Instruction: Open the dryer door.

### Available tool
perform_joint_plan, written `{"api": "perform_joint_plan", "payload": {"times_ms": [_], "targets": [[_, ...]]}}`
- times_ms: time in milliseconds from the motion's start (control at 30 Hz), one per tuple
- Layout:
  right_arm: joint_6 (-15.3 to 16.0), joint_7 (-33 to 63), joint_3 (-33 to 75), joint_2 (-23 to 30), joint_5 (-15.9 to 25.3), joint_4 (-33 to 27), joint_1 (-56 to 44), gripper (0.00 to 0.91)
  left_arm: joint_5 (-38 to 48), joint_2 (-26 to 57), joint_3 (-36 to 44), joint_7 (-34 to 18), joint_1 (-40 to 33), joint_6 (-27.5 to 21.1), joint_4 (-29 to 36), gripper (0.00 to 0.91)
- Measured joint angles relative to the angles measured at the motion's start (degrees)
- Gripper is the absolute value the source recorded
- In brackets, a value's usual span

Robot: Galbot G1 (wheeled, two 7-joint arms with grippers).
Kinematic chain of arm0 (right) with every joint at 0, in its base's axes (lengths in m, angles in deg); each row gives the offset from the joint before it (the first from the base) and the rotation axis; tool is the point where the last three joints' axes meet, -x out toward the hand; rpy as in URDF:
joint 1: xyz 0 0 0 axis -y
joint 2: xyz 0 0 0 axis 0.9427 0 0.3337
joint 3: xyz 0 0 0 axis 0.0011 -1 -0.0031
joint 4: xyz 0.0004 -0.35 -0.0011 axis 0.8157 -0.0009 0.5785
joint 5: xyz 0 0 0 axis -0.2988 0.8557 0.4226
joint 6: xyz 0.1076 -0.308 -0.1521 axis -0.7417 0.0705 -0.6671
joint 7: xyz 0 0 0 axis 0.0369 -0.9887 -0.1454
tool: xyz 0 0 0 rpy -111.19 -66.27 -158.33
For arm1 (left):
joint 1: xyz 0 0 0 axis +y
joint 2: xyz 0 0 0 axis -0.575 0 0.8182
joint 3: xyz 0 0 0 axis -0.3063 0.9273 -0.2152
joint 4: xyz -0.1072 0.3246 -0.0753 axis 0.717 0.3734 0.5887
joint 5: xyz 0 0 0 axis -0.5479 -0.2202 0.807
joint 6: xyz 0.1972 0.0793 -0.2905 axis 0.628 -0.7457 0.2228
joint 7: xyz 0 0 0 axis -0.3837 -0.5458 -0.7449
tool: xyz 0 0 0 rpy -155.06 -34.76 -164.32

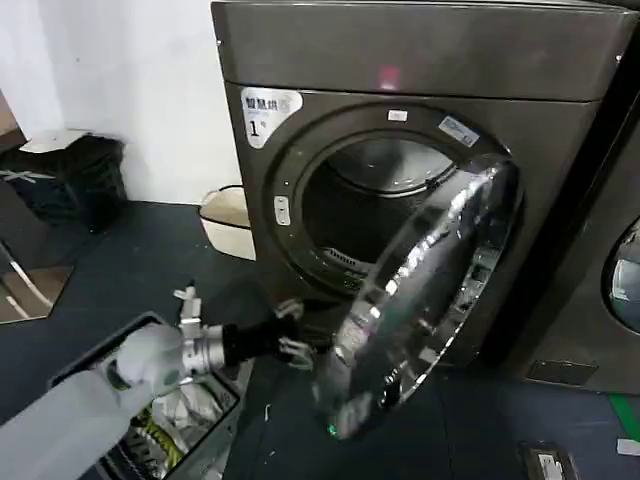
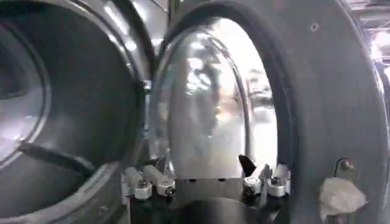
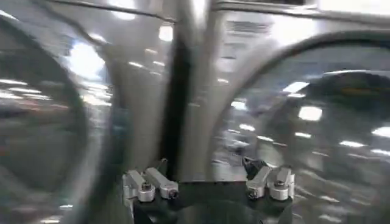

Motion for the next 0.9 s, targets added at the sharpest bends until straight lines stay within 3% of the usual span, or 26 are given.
{"api": "perform_joint_plan", "payload": {"times_ms": [167,333,533,633,900], "targets": [[0.5,3.8,10.0,-2.4,0.2,-3.7,-2.0,0.907,1.0,0.1,4.2,-0.6,-2.6,0.5,2.3,0.907],[4.1,8.7,20.5,-6.3,0.7,-9.8,-4.1,0.907,0.6,-2.6,10.3,-1.3,-7.3,0.5,1.7,0.907],[3.5,7.6,29.6,-9.4,2.2,-16.6,-5.9,0.907,-0.4,-8.4,17.5,-1.5,-13.4,0.8,-1.6,0.907],[0.5,7.6,32.9,-11.0,5.1,-19.5,-5.8,0.907,-0.3,-11.8,20.6,-1.5,-16.1,1.3,-3.7,0.907],[0.2,7.8,38.7,-13.8,7.1,-24.3,-7.1,0.907,0.0,-22.2,27.6,-1.4,-22.0,2.1,-11.1,0.907]]}}
